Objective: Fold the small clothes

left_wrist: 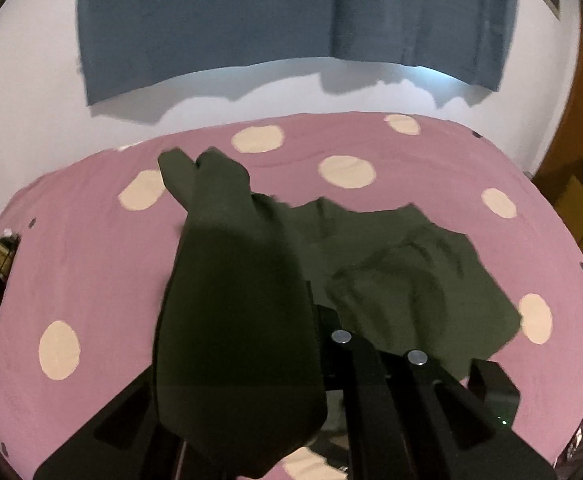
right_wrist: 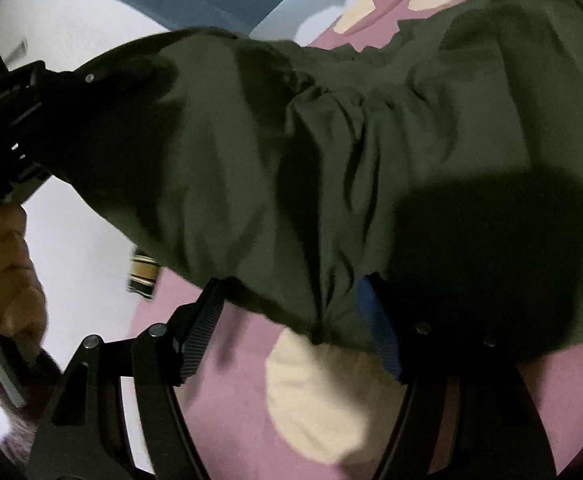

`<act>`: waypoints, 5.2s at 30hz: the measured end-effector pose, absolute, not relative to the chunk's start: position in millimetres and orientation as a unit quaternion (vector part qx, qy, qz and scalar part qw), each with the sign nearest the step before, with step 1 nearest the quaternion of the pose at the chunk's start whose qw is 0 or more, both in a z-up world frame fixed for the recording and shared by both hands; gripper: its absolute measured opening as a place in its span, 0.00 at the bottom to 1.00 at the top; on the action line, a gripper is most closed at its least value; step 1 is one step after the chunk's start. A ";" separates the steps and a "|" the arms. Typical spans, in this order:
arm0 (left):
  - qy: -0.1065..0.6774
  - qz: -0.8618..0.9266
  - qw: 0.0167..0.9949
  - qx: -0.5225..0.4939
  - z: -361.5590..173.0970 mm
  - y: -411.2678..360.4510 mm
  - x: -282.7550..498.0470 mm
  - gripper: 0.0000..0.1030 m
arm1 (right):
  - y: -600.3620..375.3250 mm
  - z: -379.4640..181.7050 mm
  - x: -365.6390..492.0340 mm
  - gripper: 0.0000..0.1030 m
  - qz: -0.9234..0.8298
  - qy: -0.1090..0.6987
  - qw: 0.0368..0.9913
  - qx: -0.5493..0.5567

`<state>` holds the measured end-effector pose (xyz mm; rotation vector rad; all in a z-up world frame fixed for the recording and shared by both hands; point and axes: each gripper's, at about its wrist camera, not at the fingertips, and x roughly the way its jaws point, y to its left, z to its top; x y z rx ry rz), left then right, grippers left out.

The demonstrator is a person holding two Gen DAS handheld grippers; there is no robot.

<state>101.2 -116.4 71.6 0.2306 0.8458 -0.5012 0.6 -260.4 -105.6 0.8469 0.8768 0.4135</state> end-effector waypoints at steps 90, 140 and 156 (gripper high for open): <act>0.327 -0.215 0.908 0.147 -53.6 -126.3 3.3 0.71 | -423.7 -32.6 6.5 0.79 0.104 0.419 0.794 0.428; 0.376 -0.145 0.907 0.121 -62.5 -145.0 33.2 0.79 | -486.1 -116.3 60.7 0.07 0.147 0.436 0.730 0.505; 0.382 -0.140 0.906 0.117 -64.5 -145.9 37.2 0.79 | -461.6 -64.9 -0.1 0.67 0.141 0.455 0.769 0.426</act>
